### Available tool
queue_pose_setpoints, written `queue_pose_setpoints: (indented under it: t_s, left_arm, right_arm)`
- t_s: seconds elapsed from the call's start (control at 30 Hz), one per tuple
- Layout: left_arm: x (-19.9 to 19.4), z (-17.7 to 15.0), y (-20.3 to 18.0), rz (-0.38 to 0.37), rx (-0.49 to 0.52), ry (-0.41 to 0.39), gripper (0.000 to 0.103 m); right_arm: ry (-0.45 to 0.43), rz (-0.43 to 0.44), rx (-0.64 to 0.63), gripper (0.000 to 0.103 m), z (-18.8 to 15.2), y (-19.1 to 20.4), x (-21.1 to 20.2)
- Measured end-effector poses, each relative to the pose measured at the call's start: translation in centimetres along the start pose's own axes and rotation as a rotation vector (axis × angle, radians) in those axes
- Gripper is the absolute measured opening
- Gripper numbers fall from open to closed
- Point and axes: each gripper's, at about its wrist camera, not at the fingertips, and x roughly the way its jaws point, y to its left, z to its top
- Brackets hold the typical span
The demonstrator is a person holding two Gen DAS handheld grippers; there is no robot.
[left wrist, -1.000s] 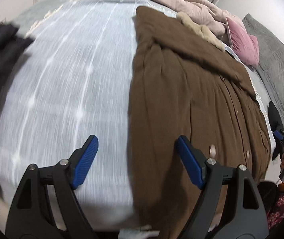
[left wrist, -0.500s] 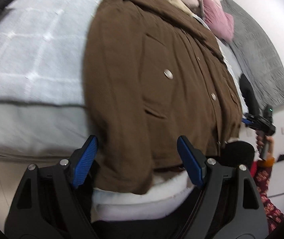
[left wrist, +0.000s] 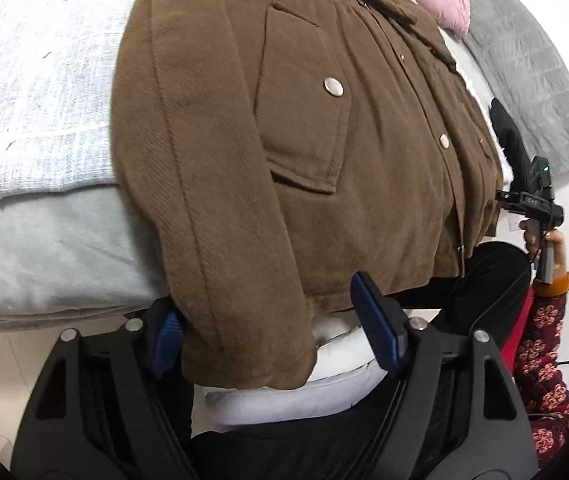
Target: Fold large clothes
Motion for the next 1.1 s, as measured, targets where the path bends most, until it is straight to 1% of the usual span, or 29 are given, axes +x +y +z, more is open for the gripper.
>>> queue_pose_setpoints:
  t_s: [0.1,0.13,0.2,0.27,0.3,0.37,0.43,0.6,0.7,0.77,0.83,0.87,0.93,1.03,1.1]
  left_arm:
    - [0.2,0.0,-0.5,0.013,0.007,0.012,0.069]
    - [0.2,-0.1,-0.6,0.016,0.008,0.015,0.064]
    - [-0.1,-0.3,-0.9,0.027,0.015,0.017,0.054]
    - [-0.6,-0.5,-1.0,0.019,0.015,0.021,0.033]
    - [-1.1,-0.6,-1.1,0.001,0.014,0.015,0.029]
    - [-2.2,-0.6,-1.8,0.016,0.022,-0.019,0.022]
    - [-3.9,-0.6,-3.1,0.018,0.055,-0.083,0.019]
    - [-7.5,0.8,-5.7,-0.032,0.096,-0.223,0.018]
    - [-9.5,2.2,-6.6,-0.077,0.104,-0.308,0.017]
    - [-11.0,3.6,-6.8,-0.118,0.103,-0.372,0.017]
    - [-12.0,5.1,-6.8,-0.139,0.097,-0.435,0.017]
    - [-12.3,5.9,-6.8,-0.148,0.086,-0.463,0.017]
    - [-13.1,8.1,-6.6,-0.185,0.051,-0.526,0.017]
    - [-14.2,10.7,-5.9,-0.203,0.011,-0.605,0.017]
    - [-14.6,12.0,-5.3,-0.202,-0.005,-0.635,0.017]
  right_arm:
    - [0.021,0.033,-0.002,0.087,-0.6,0.0,0.2]
    - [0.015,0.029,-0.009,0.083,-0.7,0.2,0.2]
    - [-0.008,0.01,-0.026,0.072,-1.3,0.5,-0.3]
    - [-0.03,-0.005,-0.055,0.049,-2.1,1.0,-0.8]
    - [-0.04,-0.018,-0.063,0.042,-2.5,1.1,-1.0]
    - [-0.08,-0.024,-0.083,0.02,-3.5,1.3,-1.9]
    - [-0.129,-0.001,-0.098,0.011,-4.3,1.5,-3.3]
    - [-0.255,0.071,-0.111,0.008,-5.5,1.9,-6.6]
    - [-0.317,0.134,-0.115,0.008,-5.3,2.8,-8.6]
    - [-0.377,0.176,-0.119,0.008,-4.4,4.1,-10.0]
    - [-0.438,0.224,-0.126,0.008,-3.2,5.1,-11.5]
    - [-0.482,0.252,-0.117,0.008,-2.2,5.4,-12.6]
    - [-0.523,0.282,-0.11,0.008,-0.5,6.3,-13.7]
    - [-0.56,0.298,-0.093,0.008,2.5,7.4,-14.7]
    - [-0.571,0.294,-0.072,0.008,4.6,7.8,-14.8]
